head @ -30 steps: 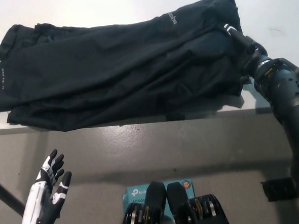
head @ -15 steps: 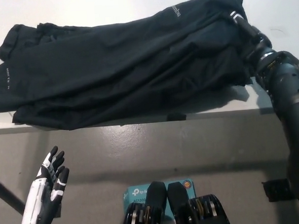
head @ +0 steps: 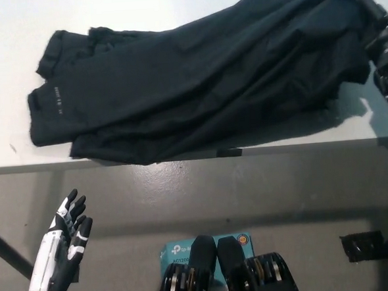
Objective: The robot grabs the right edges of the black jacket on the table, and folds it in half
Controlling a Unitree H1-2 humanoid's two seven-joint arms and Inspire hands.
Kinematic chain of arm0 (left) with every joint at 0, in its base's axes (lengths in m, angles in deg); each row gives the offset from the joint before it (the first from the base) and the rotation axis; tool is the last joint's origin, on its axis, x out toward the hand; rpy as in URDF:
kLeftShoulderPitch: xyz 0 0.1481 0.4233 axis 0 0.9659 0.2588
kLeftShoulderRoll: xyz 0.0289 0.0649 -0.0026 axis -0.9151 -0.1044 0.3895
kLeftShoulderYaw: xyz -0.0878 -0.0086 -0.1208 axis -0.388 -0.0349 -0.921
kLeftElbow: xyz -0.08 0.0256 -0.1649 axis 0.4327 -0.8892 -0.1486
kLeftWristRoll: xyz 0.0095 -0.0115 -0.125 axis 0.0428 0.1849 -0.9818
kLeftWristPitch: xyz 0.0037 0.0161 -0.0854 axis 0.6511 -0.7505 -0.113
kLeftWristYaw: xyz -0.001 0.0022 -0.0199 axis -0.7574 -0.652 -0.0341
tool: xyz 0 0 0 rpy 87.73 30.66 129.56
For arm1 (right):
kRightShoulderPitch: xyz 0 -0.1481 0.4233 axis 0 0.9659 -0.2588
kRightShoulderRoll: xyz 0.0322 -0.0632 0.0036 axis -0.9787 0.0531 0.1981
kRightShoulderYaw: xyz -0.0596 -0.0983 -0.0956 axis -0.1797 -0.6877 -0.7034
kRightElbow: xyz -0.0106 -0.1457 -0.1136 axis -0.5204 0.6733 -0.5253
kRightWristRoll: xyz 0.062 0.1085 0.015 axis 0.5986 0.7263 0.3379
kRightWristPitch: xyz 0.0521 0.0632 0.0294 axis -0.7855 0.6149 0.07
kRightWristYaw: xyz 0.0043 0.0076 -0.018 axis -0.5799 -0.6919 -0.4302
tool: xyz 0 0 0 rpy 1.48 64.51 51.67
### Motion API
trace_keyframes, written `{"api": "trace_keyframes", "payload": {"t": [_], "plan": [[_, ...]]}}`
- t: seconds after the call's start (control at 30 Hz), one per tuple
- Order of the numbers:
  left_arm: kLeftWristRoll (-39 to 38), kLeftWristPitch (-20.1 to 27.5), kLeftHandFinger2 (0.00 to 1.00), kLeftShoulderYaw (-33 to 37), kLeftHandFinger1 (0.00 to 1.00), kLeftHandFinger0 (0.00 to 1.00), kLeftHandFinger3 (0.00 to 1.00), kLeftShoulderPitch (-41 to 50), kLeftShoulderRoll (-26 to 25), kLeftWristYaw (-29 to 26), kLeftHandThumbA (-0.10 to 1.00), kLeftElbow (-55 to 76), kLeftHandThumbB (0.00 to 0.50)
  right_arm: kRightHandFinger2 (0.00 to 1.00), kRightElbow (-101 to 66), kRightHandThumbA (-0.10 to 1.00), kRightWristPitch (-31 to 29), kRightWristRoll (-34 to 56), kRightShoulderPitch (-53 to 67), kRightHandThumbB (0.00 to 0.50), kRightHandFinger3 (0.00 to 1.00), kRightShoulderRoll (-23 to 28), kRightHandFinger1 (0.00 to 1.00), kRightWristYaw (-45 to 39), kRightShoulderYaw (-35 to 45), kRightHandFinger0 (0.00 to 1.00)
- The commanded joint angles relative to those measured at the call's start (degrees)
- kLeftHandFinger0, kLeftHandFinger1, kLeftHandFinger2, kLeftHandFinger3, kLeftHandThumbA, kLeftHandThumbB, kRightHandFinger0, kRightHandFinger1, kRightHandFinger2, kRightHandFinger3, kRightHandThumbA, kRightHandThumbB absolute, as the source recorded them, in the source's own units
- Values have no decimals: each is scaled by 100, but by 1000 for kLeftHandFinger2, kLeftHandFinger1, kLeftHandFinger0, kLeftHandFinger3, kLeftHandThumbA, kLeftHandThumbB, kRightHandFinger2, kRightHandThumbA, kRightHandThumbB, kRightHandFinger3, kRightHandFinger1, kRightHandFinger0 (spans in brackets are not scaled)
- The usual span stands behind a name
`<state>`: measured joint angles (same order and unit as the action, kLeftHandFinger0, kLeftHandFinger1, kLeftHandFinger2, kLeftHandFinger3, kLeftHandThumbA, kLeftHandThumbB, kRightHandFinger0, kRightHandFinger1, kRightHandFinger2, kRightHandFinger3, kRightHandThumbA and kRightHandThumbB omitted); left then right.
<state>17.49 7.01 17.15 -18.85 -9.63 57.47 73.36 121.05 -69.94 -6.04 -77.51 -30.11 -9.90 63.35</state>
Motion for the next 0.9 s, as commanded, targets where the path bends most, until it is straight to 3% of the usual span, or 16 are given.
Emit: {"api": "trace_keyframes", "payload": {"t": [0.0,0.1,0.13,0.17,0.2,0.23,0.3,0.33,0.37,0.43,0.57,0.6,0.7,0.73,0.8,0.87], "plan": [[-125,-65,1000,-31,1000,1000,1000,-53,-128,71,829,263,91,576,-395,-100,60,380,-828,101,1000,306,80,-103,76,0],[-113,-51,1000,-32,1000,1000,1000,-57,-126,62,835,265,110,574,-702,-100,233,324,-917,85,1000,282,50,-50,-62,0],[-110,-44,1000,-31,1000,1000,1000,-78,-127,61,840,245,115,552,-767,-100,239,304,-965,33,1000,274,61,-81,-107,0],[-120,-22,1000,-32,1000,1000,1000,-120,-123,60,842,207,118,579,-958,-100,286,293,-1129,73,1000,211,56,-106,-190,0],[-165,-8,1000,-37,1000,1000,1000,-137,-107,65,830,187,118,555,-1162,-100,350,249,-1183,65,1000,148,39,-81,-293,0],[-140,10,1000,-28,1000,1000,1000,-124,-98,55,834,186,123,558,-1192,-100,235,199,-1238,52,901,119,40,-280,-419,0],[-137,5,1000,-34,1000,1000,1000,-113,-96,50,830,192,108,618,-1327,-100,319,208,-1309,71,1000,56,90,-182,-517,0],[-137,5,1000,-34,1000,1000,1000,-113,-96,50,829,192,108,616,-1340,-100,323,221,-1303,71,1000,57,93,-172,-531,0],[-135,-9,1000,-35,1000,1000,1000,-94,-94,48,824,197,92,650,-1479,-100,375,146,-1399,89,930,-41,128,-94,-675,0],[-76,-25,1000,-24,1000,1000,1000,-38,-93,31,821,220,83,653,-1799,-100,506,-82,-1574,116,940,-241,158,60,-1028,0],[-61,-13,1000,-20,1000,1000,1000,-63,-95,22,825,203,83,657,-1843,-100,483,-82,-1612,100,995,-246,174,15,-1254,0],[-133,7,1000,-4,1000,1000,1000,-47,-65,49,852,169,128,643,-1564,-100,297,-344,-1988,131,887,-563,174,-163,-1654,0],[-126,3,1000,20,1000,1000,1000,-19,-43,53,867,175,142,671,-1495,-100,247,-602,-2143,140,932,-786,214,-264,-2119,0],[-117,6,1000,13,1000,1000,1000,-44,-43,38,869,173,134,645,-1381,-100,167,-687,-2237,136,837,-850,220,-422,-2322,0],[-97,19,1000,14,1000,1000,1000,-58,-52,33,881,182,140,642,-1282,-100,157,-850,-2367,164,755,-1040,241,-480,-2633,0],[-76,-8,1000,18,1000,1000,1000,-89,-68,38,893,195,145,607,-1266,-100,139,-1086,-2399,151,805,-1162,197,-497,-3001,0]]}}
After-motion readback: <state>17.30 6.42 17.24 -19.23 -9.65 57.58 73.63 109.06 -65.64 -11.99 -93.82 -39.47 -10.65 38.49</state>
